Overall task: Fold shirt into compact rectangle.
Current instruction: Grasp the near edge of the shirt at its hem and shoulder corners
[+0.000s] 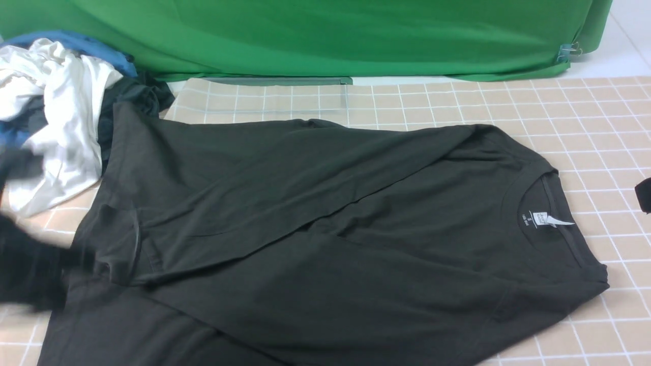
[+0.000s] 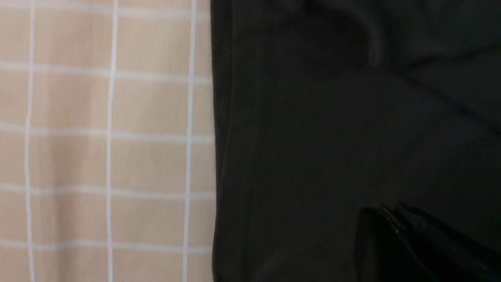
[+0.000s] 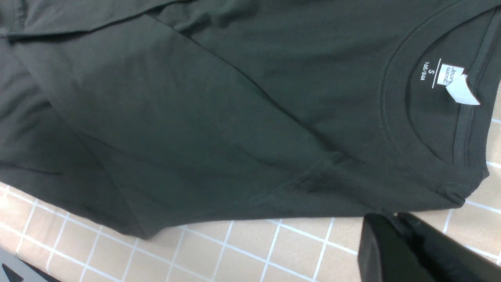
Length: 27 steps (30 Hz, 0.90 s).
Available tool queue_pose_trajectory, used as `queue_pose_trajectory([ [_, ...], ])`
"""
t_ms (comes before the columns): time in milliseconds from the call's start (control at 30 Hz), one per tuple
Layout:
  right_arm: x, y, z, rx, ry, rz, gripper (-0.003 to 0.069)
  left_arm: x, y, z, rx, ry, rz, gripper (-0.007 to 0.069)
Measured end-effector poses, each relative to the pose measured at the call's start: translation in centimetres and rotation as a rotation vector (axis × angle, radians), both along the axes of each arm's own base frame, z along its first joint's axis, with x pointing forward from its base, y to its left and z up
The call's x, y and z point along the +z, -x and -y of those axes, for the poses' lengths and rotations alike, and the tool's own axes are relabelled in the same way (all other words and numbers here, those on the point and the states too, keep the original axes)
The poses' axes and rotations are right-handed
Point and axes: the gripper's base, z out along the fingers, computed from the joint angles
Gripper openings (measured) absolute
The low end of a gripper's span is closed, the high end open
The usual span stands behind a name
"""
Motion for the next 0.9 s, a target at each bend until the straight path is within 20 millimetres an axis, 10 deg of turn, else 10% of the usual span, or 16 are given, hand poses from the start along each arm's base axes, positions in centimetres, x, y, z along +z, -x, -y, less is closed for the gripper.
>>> queue_pose_trajectory([
  [200,0.0,0.0,0.0,0.014,0.008,0.006,0.0071,-3.1,4.1,-0.3,-0.021,-0.054,-0.146,0.0191],
  [533,0.0,0.0,0.0,0.024,0.012,0.012,0.0071,-5.2,3.2,-0.6,-0.053,-0.079,-0.178,0.0570],
  [900,0.0,-0.1,0.0,0.035,0.020,0.024,0.0090,-9.1,2.1,-0.6,-0.073,-0.059,-0.411,0.0582],
])
